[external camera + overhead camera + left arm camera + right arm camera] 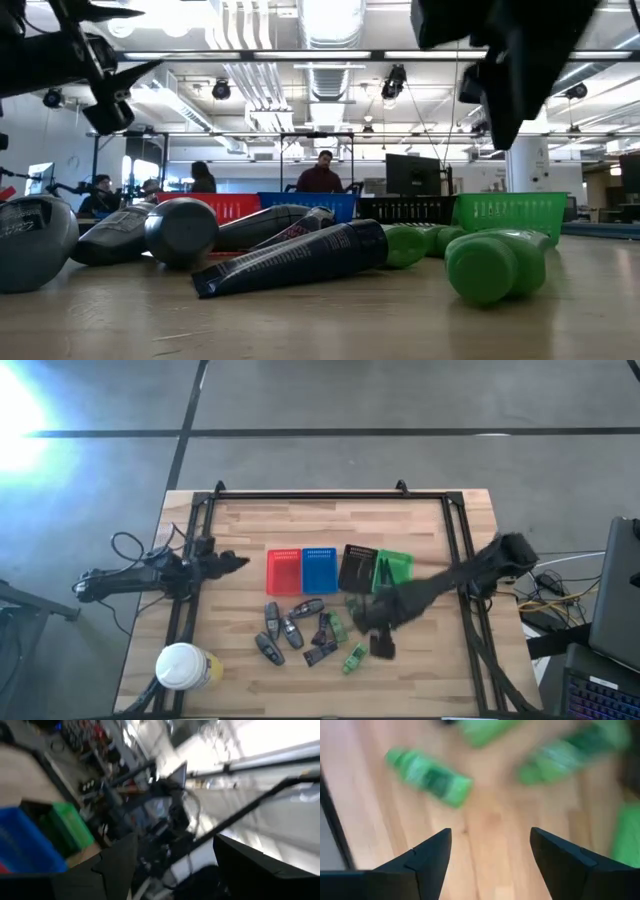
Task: Pick & Place Travel size toiletries
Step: Put the shampoo into the black bin
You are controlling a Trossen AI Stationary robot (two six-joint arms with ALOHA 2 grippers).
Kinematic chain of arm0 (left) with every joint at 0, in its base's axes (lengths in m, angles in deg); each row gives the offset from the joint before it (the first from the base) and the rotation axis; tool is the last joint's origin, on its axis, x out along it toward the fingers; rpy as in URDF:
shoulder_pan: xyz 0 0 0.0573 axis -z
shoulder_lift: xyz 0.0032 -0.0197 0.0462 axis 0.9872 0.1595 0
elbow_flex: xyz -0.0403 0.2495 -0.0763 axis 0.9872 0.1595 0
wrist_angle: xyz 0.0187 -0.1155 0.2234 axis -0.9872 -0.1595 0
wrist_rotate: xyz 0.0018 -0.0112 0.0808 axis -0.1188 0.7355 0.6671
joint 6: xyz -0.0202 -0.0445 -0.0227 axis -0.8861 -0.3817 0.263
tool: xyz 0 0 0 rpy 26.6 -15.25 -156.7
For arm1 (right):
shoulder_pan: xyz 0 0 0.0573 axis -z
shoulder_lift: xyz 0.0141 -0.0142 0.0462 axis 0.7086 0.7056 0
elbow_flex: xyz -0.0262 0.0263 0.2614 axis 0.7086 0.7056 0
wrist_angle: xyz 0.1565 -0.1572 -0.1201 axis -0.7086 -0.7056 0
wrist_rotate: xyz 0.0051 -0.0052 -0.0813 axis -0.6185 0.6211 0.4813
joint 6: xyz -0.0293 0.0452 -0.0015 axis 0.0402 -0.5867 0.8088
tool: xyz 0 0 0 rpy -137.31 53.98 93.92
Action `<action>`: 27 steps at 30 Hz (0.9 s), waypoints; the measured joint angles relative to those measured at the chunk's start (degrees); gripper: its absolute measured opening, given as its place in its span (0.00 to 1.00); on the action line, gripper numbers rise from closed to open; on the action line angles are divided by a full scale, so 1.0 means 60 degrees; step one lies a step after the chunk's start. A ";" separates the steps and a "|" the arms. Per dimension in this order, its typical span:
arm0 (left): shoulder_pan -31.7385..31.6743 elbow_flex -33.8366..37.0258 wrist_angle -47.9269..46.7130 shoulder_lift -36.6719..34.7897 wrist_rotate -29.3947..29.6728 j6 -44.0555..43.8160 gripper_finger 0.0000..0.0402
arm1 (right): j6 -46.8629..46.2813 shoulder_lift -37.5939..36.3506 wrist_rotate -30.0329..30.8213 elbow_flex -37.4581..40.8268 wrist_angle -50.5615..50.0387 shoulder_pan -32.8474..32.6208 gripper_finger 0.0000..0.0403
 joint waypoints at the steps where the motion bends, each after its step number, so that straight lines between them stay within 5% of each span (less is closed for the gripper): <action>1: 0.0004 0.0004 -0.0228 0.0021 -0.0236 0.0000 0.66 | 0.0642 0.0287 0.0060 -0.0218 -0.0007 -0.0269 0.67; 13: 0.0004 0.0004 -0.1240 0.0048 -0.0842 -0.0135 0.66 | 0.5507 0.3430 0.0866 -0.2733 -0.0014 -0.1263 0.74; 21: 0.0004 0.0003 -0.1273 0.0051 -0.1080 -0.0277 0.66 | 0.5827 0.4329 0.0944 -0.3122 -0.0219 -0.1262 0.71; 27: 0.0004 0.0004 -0.1309 0.0051 -0.1083 -0.0277 0.66 | 0.5541 0.4354 0.0176 -0.3110 -0.0212 -0.1172 0.56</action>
